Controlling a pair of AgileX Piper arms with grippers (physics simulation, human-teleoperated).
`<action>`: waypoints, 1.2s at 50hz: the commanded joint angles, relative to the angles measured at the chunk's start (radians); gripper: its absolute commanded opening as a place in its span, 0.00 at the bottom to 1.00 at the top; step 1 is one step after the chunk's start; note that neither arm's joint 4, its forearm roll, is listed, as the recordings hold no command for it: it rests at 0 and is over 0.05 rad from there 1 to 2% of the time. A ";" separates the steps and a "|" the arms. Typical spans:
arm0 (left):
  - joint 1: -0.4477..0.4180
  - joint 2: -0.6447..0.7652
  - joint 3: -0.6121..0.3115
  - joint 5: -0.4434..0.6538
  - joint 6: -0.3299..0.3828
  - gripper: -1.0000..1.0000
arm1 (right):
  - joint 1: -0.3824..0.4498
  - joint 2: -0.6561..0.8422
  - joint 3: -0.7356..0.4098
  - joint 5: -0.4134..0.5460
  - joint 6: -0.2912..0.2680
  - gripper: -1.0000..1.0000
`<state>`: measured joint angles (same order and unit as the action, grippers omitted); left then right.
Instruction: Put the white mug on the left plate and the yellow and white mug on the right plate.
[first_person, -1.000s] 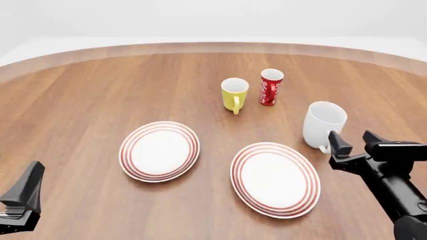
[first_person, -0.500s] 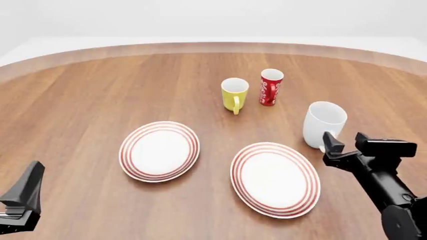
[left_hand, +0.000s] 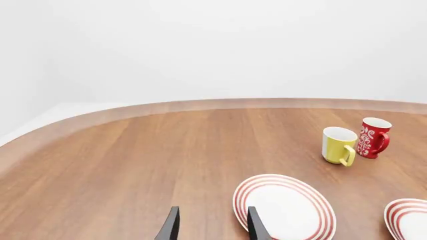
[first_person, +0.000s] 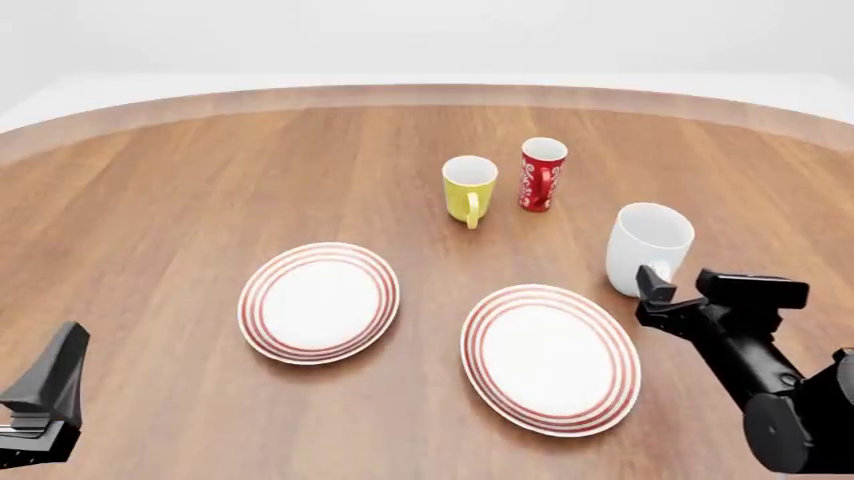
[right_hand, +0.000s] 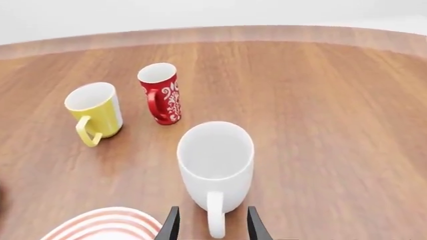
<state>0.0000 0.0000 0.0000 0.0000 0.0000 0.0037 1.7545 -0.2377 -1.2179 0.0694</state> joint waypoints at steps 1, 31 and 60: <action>0.000 0.000 0.000 0.000 0.000 1.00 | -0.007 0.060 -0.029 -0.001 0.030 1.00; 0.000 0.000 0.000 0.000 0.000 1.00 | 0.004 0.185 -0.091 -0.001 0.052 1.00; 0.000 0.000 0.000 0.000 0.000 1.00 | 0.007 0.263 -0.125 0.000 0.033 1.00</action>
<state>0.0000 0.0000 0.0000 0.0000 0.0000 0.0108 2.0029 -0.3574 -1.2184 0.1089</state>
